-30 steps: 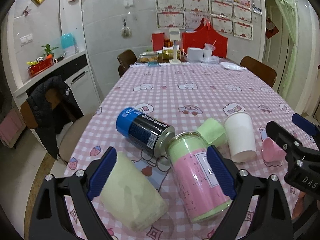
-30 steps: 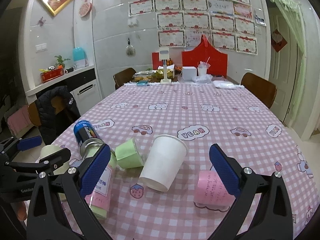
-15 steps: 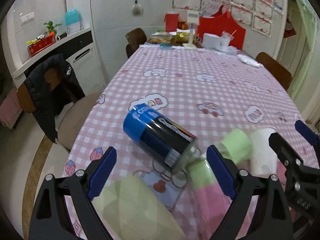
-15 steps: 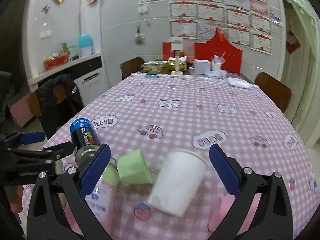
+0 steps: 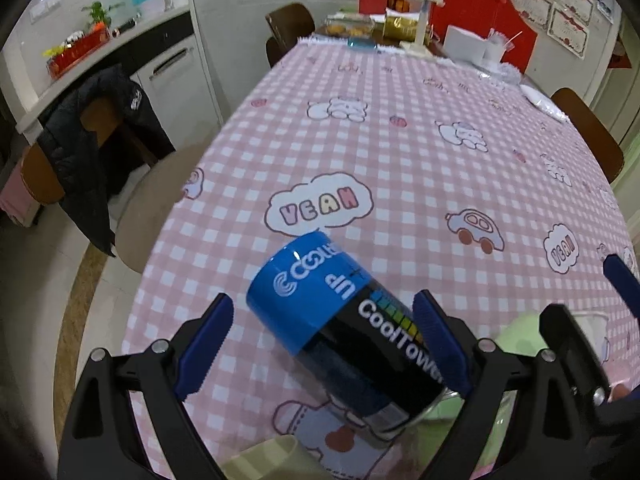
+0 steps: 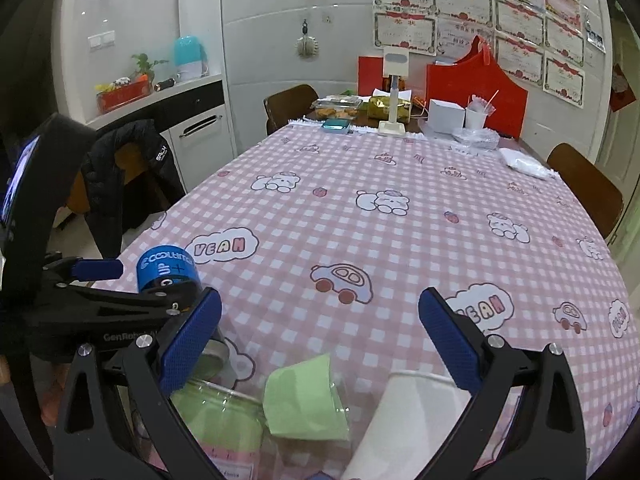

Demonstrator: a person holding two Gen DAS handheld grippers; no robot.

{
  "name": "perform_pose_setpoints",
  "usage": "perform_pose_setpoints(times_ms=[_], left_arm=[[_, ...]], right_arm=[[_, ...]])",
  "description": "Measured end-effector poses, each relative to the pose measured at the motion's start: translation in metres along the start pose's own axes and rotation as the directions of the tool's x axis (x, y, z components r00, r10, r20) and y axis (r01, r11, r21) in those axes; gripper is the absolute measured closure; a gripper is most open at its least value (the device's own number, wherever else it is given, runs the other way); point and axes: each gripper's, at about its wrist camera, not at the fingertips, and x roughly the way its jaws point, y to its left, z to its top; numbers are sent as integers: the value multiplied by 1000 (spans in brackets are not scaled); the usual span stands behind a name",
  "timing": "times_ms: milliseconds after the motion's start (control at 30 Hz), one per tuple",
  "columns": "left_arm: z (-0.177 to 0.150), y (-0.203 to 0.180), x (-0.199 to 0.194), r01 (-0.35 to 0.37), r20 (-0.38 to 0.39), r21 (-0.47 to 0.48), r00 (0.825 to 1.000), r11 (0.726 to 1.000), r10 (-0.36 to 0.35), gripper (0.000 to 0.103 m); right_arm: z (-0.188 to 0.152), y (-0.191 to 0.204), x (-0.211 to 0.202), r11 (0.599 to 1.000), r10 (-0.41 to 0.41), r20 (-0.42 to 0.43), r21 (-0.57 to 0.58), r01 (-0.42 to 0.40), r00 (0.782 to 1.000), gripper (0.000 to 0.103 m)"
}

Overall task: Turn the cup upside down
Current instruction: 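Close the left gripper around the body of the blue can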

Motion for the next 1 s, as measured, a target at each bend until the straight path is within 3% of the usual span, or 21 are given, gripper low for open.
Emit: perform_pose_setpoints(times_ms=[200, 400, 667, 1000], left_arm=[[7, -8, 16, 19, -61, 11, 998, 1000, -19, 16], [8, -20, 19, 9, -64, 65, 998, 998, -4, 20], [13, -29, 21, 23, -61, 52, 998, 998, -20, 31], [17, -47, 26, 9, -62, 66, 998, 998, -5, 33]], right_arm=[[0, -8, 9, 1000, -7, -22, 21, 7, 1000, 8], [-2, -17, 11, 999, -5, -34, 40, 6, 999, 8], [-4, -28, 3, 998, -9, -26, 61, 11, 1000, 8], [-7, -40, 5, 995, -24, -36, 91, 27, 999, 8]])
